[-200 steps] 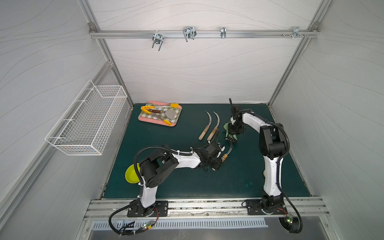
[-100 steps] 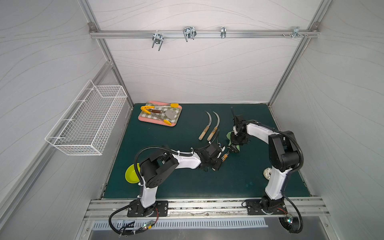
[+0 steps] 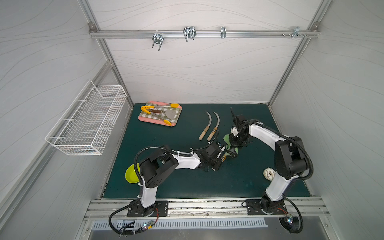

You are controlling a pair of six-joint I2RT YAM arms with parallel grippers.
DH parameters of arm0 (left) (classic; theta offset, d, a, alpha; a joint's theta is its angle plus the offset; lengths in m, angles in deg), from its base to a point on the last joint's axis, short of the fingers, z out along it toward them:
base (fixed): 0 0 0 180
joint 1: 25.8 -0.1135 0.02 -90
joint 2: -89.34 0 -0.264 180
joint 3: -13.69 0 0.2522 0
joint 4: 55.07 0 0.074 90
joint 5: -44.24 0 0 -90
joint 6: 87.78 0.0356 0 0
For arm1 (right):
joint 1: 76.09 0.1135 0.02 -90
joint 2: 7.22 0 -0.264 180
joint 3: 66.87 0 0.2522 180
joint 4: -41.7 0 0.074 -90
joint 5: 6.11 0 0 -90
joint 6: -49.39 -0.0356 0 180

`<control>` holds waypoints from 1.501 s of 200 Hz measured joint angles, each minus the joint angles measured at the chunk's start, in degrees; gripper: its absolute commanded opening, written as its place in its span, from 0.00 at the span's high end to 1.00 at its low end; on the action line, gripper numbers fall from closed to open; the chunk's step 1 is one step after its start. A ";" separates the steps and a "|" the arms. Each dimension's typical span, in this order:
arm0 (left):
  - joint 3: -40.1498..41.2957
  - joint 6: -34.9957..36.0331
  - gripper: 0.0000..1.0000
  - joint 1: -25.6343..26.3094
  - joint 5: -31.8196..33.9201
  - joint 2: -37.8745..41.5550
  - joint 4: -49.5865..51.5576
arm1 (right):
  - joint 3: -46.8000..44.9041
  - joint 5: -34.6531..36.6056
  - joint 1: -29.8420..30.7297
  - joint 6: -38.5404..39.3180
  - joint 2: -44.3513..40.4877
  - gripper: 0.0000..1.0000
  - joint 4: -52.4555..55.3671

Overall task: Wipe small sickles with rags
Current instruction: Wipe the small sickle at the center of the board.

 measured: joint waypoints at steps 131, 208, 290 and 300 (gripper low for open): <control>0.68 -0.28 1.00 0.35 1.03 0.63 -0.15 | 16.33 7.10 -3.02 2.95 20.83 0.87 -2.69; 0.55 -0.15 1.00 0.96 2.82 0.72 0.17 | -8.83 14.19 6.10 -2.29 2.80 0.86 -11.02; -1.14 0.74 0.68 1.01 3.50 0.72 4.46 | -13.77 6.10 5.77 -4.74 -7.28 0.83 -4.76; -1.60 0.94 0.66 0.98 3.72 0.72 5.64 | -13.16 5.18 4.59 -4.52 -8.70 0.83 -4.26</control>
